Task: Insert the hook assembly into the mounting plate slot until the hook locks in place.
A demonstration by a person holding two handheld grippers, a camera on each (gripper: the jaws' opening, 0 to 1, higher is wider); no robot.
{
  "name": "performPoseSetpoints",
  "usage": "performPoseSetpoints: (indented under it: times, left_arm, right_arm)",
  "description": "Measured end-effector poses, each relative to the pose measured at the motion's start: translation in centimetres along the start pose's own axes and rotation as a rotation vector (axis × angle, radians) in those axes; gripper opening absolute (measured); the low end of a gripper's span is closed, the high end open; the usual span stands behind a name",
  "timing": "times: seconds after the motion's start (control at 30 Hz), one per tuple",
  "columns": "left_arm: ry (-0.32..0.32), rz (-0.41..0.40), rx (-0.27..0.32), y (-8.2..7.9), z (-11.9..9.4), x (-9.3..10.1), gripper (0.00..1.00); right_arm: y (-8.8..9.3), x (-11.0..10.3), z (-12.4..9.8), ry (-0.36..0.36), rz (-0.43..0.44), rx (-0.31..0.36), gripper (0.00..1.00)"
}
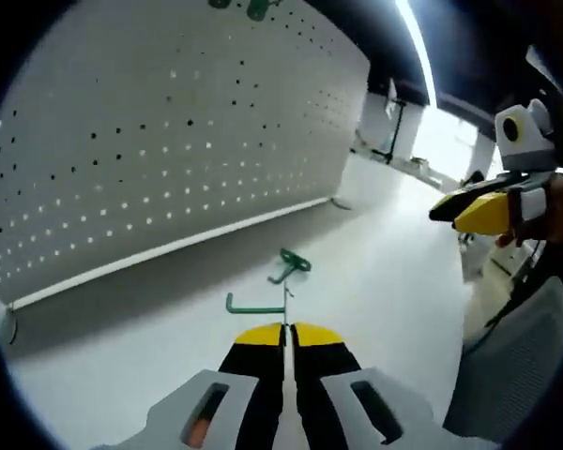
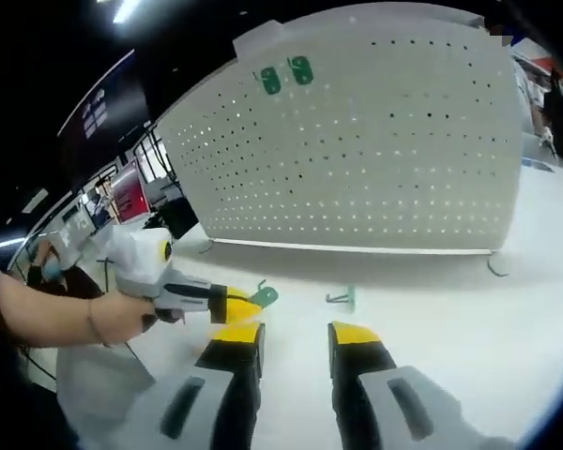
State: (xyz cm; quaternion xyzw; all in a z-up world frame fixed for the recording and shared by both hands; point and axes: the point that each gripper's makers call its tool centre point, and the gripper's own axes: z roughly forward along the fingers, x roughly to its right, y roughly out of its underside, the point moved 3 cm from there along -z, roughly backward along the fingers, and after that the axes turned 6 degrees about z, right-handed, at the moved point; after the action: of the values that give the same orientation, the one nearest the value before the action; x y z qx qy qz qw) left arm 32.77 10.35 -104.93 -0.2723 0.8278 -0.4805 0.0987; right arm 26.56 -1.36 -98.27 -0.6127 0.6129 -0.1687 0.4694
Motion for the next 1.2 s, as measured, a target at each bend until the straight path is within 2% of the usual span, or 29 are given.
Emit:
performPoseSetpoints:
  times: [0.3,0.37,0.43,0.67,0.77,0.83,1.07,1.2]
  left_arm:
    - [-0.035,0.062,0.02,-2.2,-3.7,1.5,0.01]
    - [-0.03,0.062,0.038,-2.6,-4.2,2.3,0.01]
    - [-0.028,0.063,0.049,-2.8,-4.6,3.0,0.01]
    - [-0.038,0.081,0.079,-3.1,-6.1,4.6,0.02]
    - [-0.051,0.086,0.085,-3.2,-6.5,4.8,0.01]
    - [-0.059,0.101,0.089,-3.5,-6.7,5.0,0.01]
    - [-0.079,0.173,0.08,-3.7,-6.5,5.8,0.02]
    - [-0.099,0.194,0.086,-3.9,-6.6,5.9,0.02]
  right_arm:
    - [-0.7,-4.0,2.7,-0.123,0.181,-0.002,0.24]
    - [-0.6,-4.8,3.3,-0.145,0.23,-0.016,0.24]
    - [-0.3,-5.4,3.8,-0.171,0.317,-0.034,0.25]
    - [0.6,-6.0,4.4,-0.193,0.485,-0.053,0.25]
    - [0.6,-6.3,4.3,-0.201,0.51,-0.051,0.25]
    - [0.6,-6.6,4.2,-0.211,0.56,-0.055,0.24]
    - [0.8,-7.1,4.1,-0.218,0.601,-0.055,0.19]
    - [0.8,-6.9,4.1,-0.234,0.731,-0.06,0.15]
